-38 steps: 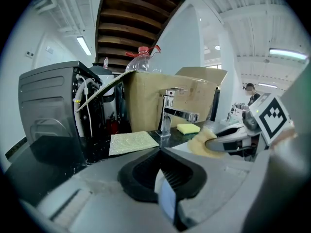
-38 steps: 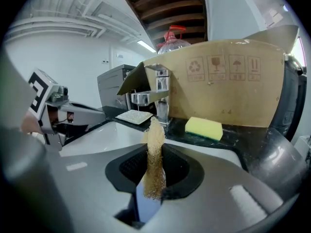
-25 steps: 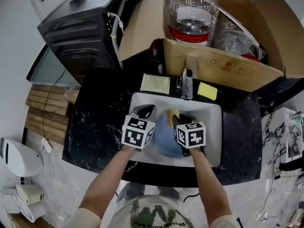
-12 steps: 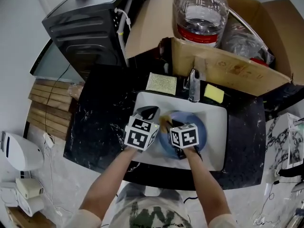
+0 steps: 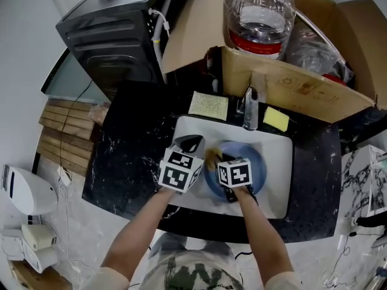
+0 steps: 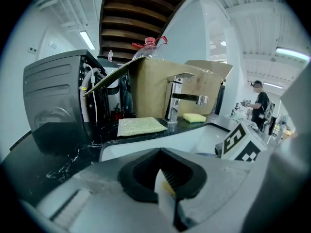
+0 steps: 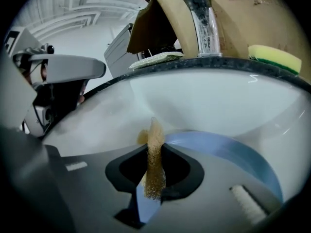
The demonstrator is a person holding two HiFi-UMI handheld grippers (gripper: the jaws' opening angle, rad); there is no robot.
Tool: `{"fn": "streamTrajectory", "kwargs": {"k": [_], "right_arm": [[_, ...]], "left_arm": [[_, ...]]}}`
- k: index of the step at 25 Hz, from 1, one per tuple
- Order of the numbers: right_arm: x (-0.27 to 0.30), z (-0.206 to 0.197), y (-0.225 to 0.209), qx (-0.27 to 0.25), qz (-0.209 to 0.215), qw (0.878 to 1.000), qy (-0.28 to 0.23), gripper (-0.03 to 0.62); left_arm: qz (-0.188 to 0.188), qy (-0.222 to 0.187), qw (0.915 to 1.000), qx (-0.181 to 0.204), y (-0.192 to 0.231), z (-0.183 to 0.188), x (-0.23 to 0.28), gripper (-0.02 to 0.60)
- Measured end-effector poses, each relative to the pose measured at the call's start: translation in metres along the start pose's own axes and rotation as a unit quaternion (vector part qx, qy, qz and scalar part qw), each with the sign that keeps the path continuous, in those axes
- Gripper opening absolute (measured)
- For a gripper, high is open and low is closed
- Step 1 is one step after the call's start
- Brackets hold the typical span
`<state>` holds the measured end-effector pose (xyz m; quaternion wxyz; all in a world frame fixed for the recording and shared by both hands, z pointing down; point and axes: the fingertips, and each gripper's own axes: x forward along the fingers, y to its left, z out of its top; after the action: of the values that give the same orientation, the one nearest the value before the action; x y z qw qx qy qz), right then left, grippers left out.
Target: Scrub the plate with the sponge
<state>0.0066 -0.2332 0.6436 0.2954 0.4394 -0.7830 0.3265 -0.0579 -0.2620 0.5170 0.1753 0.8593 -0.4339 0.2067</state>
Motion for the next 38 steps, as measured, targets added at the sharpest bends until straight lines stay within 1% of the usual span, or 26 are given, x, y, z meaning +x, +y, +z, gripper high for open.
{"fn": "streamTrajectory", "kwargs": {"k": [9,15,27,34,38], "right_arm": [[-0.001,0.004,-0.025,0.019,-0.026,0.999,-0.002,0.071],[-0.003,0.003,-0.042,0.017,-0.046,0.999,0.001,0.072],[-0.022,0.001,-0.085,-0.004,-0.109,0.994,0.019,0.072],[-0.041,-0.007,-0.112,0.002,-0.142,0.989,0.031,0.072],[-0.053,-0.009,-0.124,-0.005,-0.163,0.986,0.037,0.072]], "left_arm": [[-0.004,0.005,1.0000,0.004,-0.005,-0.003,0.004,0.004],[-0.003,0.008,1.0000,0.003,-0.005,-0.004,0.006,0.003],[-0.008,0.011,0.9999,0.005,-0.007,-0.004,0.012,0.003],[-0.011,0.015,0.9998,0.010,-0.011,-0.005,0.015,0.004],[-0.013,0.016,0.9997,0.012,-0.013,-0.005,0.015,0.003]]}}
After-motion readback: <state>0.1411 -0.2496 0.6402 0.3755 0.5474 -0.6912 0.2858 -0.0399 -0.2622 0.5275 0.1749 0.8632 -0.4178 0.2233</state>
